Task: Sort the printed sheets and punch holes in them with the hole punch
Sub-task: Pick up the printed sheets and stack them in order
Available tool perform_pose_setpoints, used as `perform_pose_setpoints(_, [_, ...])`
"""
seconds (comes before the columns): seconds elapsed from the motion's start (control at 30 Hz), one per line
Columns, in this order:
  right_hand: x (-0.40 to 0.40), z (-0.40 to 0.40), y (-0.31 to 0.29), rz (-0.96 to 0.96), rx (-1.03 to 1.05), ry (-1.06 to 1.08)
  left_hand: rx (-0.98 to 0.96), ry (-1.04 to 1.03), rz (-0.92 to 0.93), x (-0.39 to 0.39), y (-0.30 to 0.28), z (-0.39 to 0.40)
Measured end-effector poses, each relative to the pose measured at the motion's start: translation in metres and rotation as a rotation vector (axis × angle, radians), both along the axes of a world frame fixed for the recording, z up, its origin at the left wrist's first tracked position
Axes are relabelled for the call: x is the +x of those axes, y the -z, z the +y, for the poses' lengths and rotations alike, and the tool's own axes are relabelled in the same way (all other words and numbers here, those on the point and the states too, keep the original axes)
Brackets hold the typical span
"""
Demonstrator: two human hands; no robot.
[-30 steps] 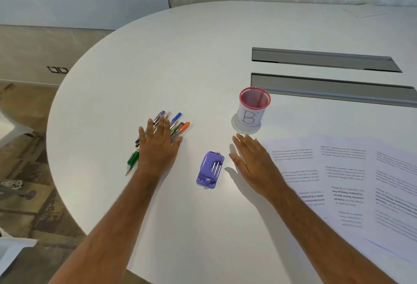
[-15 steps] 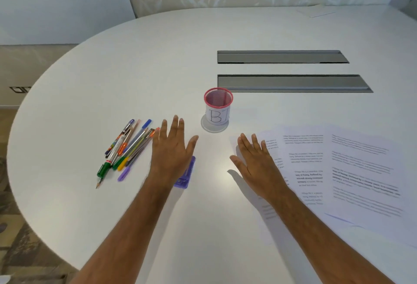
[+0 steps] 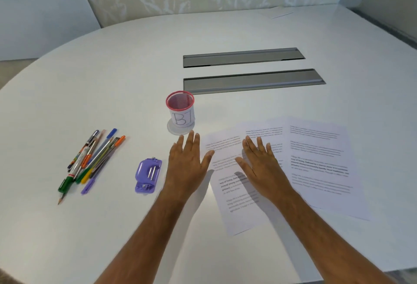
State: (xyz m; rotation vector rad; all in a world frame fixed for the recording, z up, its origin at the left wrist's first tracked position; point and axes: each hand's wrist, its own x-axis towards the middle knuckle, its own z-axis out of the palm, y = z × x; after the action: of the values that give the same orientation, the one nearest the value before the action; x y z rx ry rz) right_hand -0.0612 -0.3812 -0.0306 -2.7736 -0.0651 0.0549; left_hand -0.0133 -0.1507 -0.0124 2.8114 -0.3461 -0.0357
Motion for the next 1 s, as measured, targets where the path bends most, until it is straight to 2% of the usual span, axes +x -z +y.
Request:
perform_pose_setpoints(0.33, [-0.028,-0.07,0.0,-0.008,0.051,0.109,-0.05,0.008,0.11,-0.025,0.019,-0.046])
perform_pose_setpoints(0.6, [-0.057,-0.124,-0.002,-0.043,0.042,0.213,-0.002,-0.078,0.076,-0.035,0.02,-0.059])
perform_pose_setpoints(1.0, [-0.064,-0.122,0.01,-0.021,0.103,0.143,0.072,-0.054,0.056,-0.029,0.024,-0.082])
